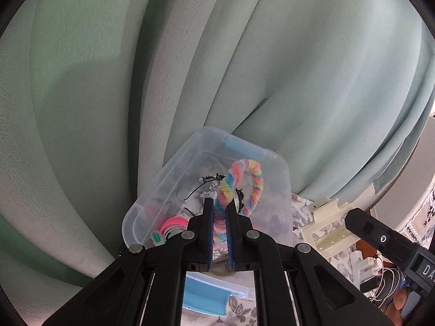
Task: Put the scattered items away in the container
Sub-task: 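Open the left gripper to drop the hair tie while the right drops the white clip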
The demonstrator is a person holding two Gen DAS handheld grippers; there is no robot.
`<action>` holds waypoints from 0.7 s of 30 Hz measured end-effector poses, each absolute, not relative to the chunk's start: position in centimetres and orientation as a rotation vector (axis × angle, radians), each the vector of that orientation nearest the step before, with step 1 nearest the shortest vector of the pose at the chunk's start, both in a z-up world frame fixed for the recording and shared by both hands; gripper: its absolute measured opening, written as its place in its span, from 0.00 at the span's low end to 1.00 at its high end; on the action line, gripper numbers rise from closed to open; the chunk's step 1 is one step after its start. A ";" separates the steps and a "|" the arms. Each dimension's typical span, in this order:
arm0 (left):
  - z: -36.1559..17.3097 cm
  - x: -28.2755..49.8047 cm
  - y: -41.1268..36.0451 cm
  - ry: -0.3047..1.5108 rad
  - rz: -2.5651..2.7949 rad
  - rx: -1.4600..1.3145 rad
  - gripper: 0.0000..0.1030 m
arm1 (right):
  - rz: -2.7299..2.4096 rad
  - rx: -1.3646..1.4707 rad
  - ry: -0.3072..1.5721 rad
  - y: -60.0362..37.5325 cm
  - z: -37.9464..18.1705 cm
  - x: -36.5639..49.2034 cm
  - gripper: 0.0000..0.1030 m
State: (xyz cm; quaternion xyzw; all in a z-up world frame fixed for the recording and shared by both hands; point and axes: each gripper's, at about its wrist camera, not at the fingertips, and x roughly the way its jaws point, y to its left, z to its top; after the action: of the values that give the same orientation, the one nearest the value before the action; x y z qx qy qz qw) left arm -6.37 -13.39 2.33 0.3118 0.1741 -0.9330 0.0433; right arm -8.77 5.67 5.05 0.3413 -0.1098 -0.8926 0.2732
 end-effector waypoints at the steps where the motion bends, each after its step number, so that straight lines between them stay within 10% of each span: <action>1: 2.2 -6.6 -13.5 0.533 -2.849 0.960 0.08 | -2.395 0.928 -0.293 5.4 4.7 -9.1 0.32; 15: 0.2 -8.6 -15.0 0.544 -2.764 1.020 0.08 | -2.349 1.023 -0.233 3.0 1.7 -13.2 0.33; 21: -0.6 -9.5 -15.1 0.564 -2.741 1.027 0.46 | -2.349 1.091 -0.222 3.1 0.6 -13.9 0.51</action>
State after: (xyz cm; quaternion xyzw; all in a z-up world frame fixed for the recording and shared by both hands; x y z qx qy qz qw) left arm -9.53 -15.14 -0.62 0.3433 0.1884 -0.9166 0.0802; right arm -13.85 3.12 0.60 0.4043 -0.0822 -0.8707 0.2678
